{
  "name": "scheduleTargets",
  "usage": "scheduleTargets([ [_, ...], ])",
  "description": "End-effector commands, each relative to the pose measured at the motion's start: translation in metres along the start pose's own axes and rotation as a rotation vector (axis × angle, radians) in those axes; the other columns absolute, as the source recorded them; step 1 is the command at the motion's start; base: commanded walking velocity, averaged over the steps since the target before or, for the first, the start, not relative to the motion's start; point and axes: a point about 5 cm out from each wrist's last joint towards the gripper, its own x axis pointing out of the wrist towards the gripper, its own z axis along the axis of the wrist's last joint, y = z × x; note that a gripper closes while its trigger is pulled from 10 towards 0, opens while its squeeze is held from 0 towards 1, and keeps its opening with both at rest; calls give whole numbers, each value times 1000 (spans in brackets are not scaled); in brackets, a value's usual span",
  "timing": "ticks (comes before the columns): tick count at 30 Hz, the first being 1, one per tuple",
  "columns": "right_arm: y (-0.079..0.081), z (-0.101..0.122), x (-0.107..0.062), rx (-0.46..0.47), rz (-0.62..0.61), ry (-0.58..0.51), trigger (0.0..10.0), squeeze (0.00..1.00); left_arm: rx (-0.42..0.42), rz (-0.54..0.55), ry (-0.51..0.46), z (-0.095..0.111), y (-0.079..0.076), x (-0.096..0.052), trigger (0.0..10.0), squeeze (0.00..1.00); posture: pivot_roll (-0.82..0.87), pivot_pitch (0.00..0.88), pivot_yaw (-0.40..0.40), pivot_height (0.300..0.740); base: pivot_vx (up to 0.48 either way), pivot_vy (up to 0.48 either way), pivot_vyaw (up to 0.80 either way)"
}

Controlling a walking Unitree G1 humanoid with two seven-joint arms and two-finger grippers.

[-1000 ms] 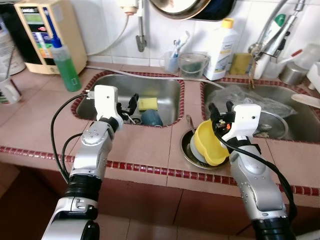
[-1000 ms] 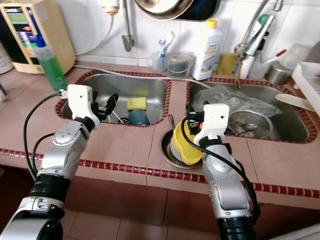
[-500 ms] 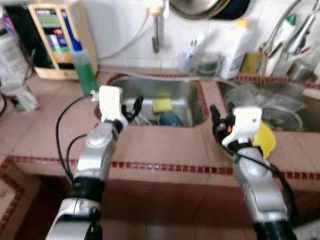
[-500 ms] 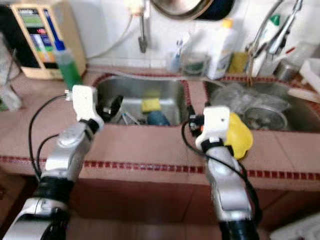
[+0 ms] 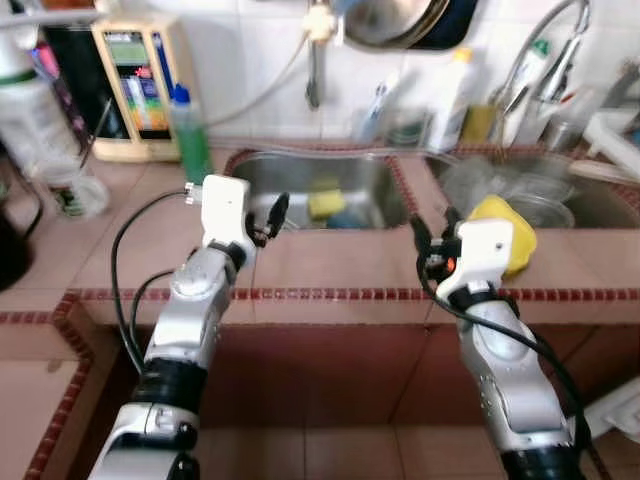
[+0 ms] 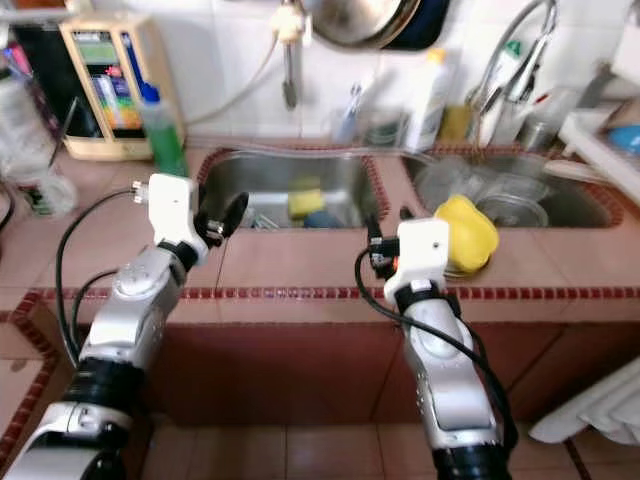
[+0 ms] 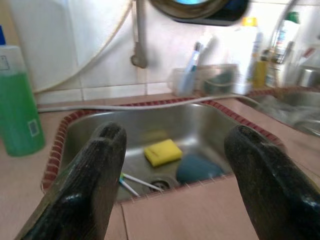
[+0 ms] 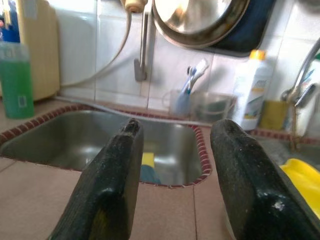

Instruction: Kitchen organization

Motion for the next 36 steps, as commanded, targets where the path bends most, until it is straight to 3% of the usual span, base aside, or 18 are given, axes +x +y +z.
scheduleTargets([
  [1, 1, -1, 0, 5, -3, 3, 10000, 0, 35, -10, -16, 6, 1, 0, 10000, 0, -98, 0, 21, 740, 0, 0, 0],
  [5, 2, -1, -1, 10, 0, 2, 10000, 0, 18, -17, -21, 5, 0, -1, 10000, 0, -97, 0, 21, 740, 0, 0, 0],
  [9, 2, -1, 0, 10, 1, 3, 10000, 0, 93, -26, -24, 7, -1, -1, 10000, 0, -97, 0, 23, 740, 0, -480, 0],
  [20, 4, -2, 0, 18, 2, 3, 10000, 0, 97, -47, -16, 5, -3, -2, 10000, 0, -90, 0, 29, 740, 0, 0, 0],
  [25, 5, -2, 0, 21, 3, 1, 10000, 0, 44, -85, -36, 7, -5, -4, 10000, 0, -87, 0, 32, 740, 192, 0, 0],
  [36, 6, -2, 2, 25, 6, 0, 10000, 0, 97, -109, -48, 9, -12, -4, 10000, 0, -76, 0, 32, 740, 106, 0, 0],
])
